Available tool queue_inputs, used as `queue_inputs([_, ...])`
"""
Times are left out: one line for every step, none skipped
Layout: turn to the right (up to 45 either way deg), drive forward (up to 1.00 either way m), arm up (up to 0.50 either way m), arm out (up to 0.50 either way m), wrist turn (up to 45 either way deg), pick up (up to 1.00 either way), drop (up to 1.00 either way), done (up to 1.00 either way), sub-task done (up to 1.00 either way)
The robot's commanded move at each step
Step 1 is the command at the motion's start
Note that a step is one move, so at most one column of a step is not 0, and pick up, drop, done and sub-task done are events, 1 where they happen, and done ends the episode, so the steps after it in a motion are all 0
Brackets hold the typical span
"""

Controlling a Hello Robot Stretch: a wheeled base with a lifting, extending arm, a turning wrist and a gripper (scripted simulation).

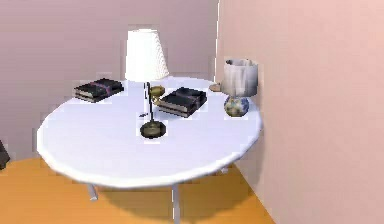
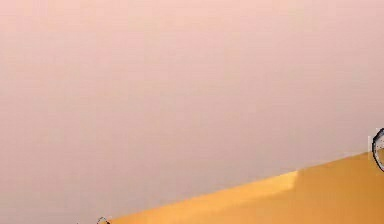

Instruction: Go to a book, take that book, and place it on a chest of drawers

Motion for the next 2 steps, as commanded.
queue_inputs([18.0, 0.00, 0.00, 0.00, 0.0, 0.00, 0.00, 0.00, 0.00])
queue_inputs([0.0, 0.50, 0.00, 0.00, 0.0, 0.00, 0.00, 0.00, 0.00])
